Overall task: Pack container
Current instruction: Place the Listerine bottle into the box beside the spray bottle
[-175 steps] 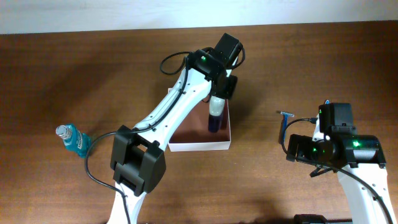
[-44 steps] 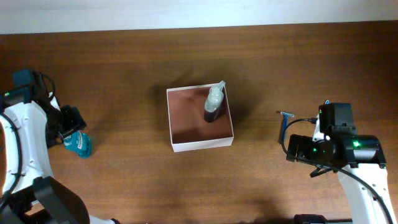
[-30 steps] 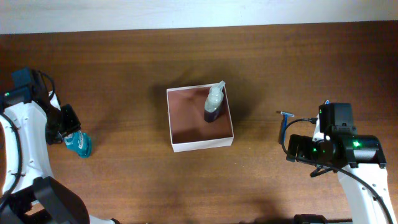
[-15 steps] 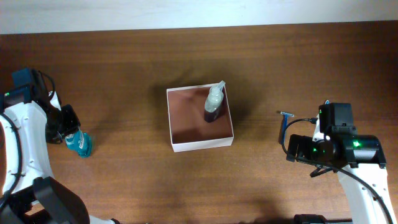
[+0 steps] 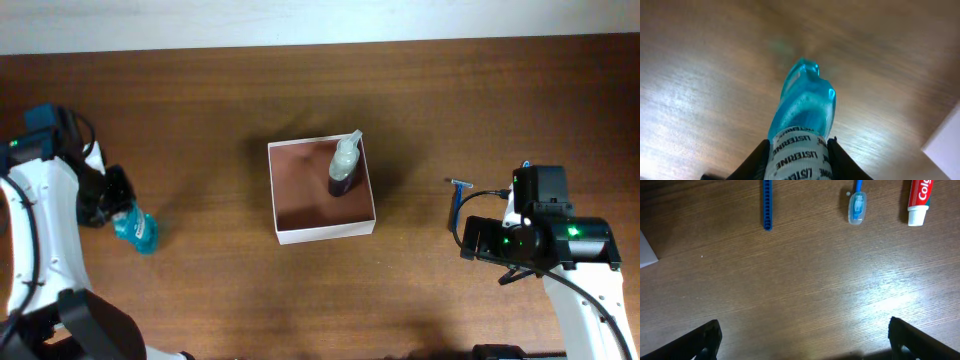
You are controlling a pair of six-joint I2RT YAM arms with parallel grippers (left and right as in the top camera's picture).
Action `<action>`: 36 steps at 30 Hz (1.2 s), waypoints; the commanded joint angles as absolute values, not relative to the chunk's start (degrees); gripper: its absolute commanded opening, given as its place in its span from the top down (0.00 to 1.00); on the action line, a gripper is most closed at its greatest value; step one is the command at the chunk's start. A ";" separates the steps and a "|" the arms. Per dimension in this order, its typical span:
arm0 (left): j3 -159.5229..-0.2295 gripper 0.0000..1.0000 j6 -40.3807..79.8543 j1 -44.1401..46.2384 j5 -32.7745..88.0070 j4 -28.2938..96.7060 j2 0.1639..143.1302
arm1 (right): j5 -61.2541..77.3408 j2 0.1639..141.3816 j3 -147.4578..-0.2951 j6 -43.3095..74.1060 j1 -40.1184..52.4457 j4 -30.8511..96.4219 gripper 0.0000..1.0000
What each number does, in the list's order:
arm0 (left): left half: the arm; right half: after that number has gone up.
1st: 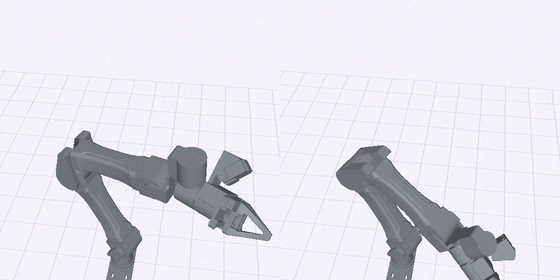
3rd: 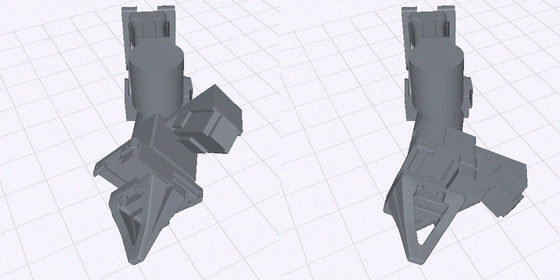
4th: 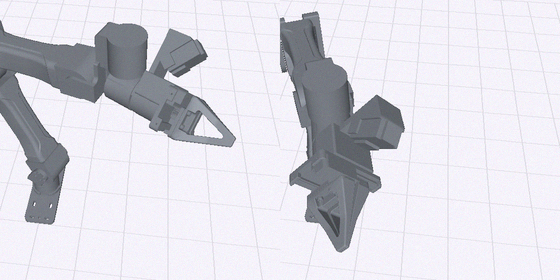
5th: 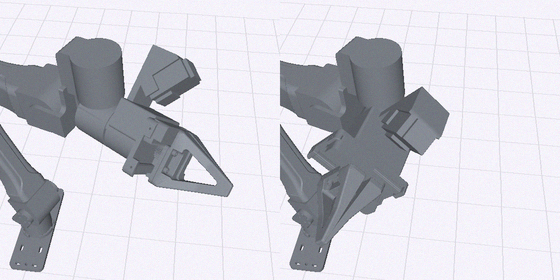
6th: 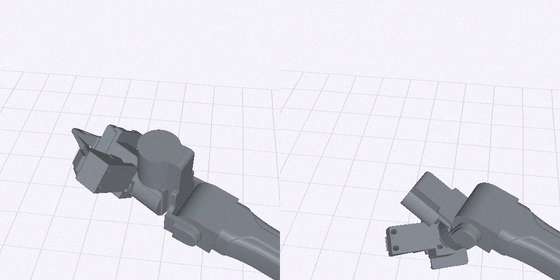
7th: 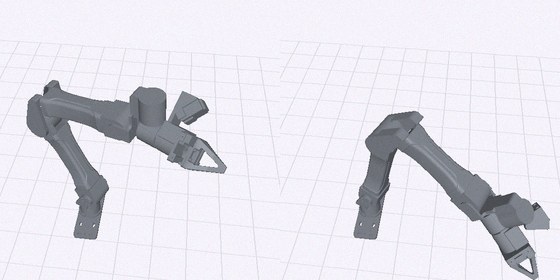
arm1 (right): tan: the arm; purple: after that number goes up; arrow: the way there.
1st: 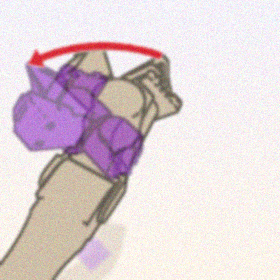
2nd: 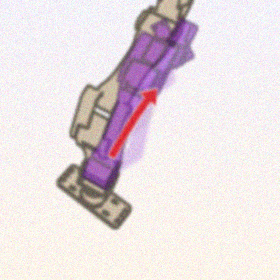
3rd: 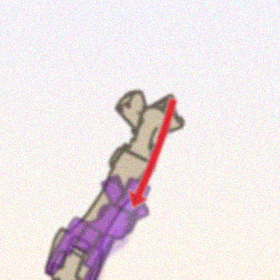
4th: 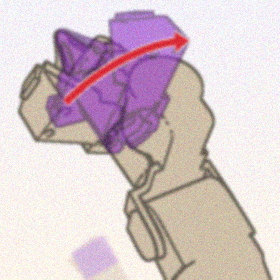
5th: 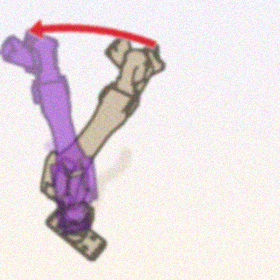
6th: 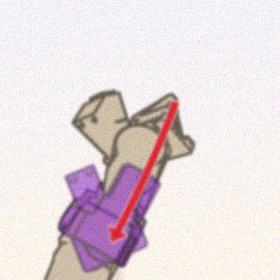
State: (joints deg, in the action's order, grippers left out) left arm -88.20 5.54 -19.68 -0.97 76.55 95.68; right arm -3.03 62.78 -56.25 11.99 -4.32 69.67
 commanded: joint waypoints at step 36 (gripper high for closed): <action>-111.59 1.00 19.73 21.28 4.71 69.14 116.07 | -3.62 62.13 -57.34 12.34 -4.58 69.67 0.02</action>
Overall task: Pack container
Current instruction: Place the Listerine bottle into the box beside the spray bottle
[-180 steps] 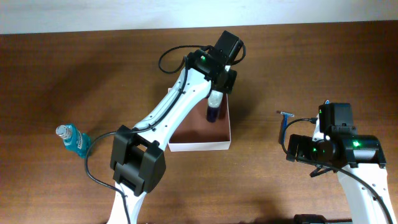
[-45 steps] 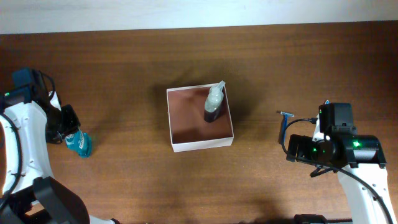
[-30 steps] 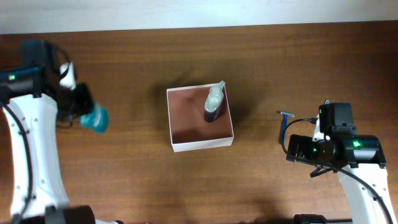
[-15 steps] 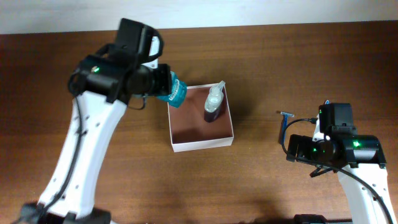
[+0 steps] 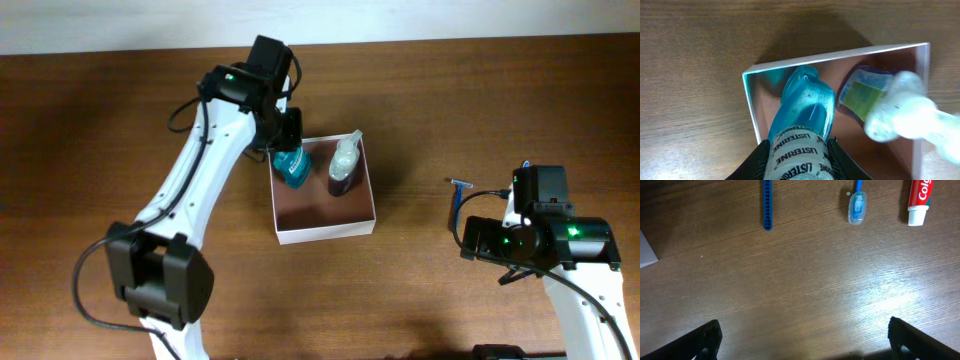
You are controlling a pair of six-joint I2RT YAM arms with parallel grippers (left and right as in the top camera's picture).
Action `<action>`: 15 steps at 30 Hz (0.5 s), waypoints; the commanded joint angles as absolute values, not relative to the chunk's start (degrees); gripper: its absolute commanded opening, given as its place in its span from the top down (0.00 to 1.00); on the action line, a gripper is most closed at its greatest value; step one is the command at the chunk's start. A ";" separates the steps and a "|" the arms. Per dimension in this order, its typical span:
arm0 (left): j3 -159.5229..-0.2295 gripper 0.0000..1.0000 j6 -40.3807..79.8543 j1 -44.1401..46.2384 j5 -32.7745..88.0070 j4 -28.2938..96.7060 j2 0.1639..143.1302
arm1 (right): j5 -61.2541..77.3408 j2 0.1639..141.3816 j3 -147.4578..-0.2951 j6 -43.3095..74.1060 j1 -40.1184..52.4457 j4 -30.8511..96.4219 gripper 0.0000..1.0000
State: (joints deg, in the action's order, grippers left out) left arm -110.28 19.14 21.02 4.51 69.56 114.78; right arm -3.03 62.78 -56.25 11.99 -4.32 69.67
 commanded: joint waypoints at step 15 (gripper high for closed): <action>-111.59 0.48 19.70 23.66 4.75 68.51 116.88 | -3.49 62.13 -57.34 12.34 -4.58 69.67 0.02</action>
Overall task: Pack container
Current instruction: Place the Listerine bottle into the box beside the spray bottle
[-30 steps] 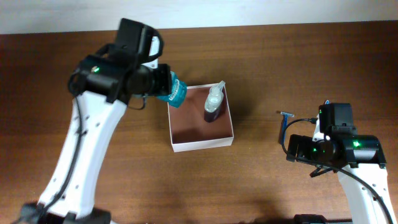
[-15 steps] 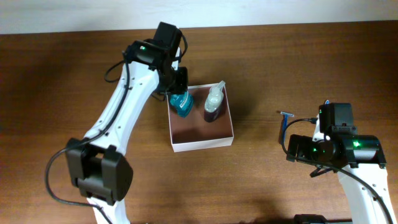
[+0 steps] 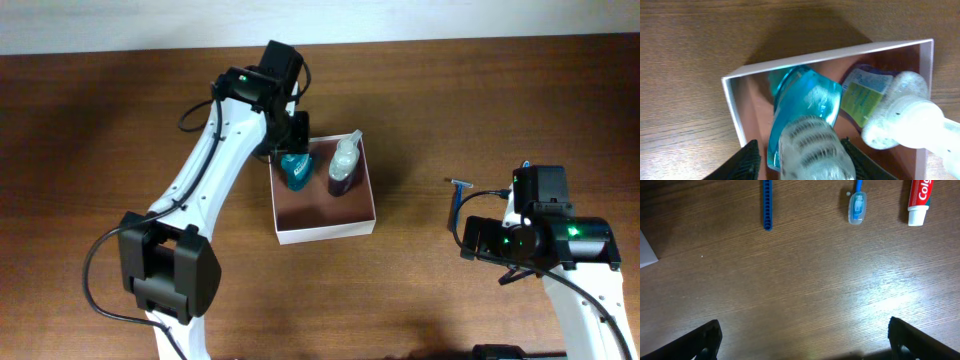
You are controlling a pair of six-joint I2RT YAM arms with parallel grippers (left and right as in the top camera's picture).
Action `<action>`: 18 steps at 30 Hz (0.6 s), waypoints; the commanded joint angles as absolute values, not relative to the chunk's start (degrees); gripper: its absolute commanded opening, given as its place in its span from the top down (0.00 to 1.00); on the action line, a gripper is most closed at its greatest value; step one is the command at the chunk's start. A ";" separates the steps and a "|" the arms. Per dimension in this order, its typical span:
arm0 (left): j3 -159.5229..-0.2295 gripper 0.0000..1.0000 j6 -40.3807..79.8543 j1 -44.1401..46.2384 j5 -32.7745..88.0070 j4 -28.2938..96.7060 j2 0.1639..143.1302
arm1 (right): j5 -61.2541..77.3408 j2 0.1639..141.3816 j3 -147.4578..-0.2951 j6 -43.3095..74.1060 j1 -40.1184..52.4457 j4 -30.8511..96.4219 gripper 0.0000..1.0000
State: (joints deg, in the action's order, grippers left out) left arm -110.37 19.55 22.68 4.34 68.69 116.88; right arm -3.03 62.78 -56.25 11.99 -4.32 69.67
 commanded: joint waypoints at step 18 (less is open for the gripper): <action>-117.43 0.27 18.35 24.60 0.75 71.99 113.03 | -3.49 62.13 -57.34 12.34 -4.58 69.65 0.01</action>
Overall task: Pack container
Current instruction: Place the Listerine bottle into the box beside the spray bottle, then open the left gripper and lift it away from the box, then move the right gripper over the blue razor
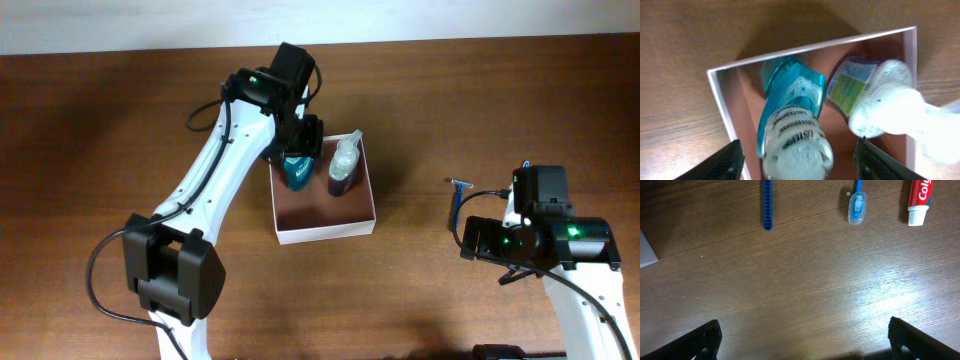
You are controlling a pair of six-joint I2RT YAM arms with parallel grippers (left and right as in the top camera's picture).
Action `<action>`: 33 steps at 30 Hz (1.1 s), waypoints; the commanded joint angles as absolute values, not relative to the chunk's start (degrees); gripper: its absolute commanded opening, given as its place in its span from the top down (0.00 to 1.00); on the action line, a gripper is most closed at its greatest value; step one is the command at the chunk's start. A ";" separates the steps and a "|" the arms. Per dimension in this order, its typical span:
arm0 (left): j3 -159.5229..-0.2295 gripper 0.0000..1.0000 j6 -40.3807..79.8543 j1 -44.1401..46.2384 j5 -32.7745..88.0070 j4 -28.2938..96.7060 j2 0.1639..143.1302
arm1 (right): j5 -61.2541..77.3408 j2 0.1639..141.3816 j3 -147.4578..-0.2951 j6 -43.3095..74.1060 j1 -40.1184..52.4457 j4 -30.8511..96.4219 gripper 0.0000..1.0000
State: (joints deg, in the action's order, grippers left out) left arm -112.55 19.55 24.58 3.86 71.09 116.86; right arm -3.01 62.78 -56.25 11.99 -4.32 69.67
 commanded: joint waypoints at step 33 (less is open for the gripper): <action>-116.73 0.99 16.62 0.69 -9.91 93.25 92.88 | 8.38 79.50 -57.34 9.47 10.13 46.11 0.96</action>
State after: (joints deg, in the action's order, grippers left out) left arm -118.06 16.88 0.93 -9.69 93.60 92.47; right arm 7.73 75.88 -56.38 10.33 7.18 47.70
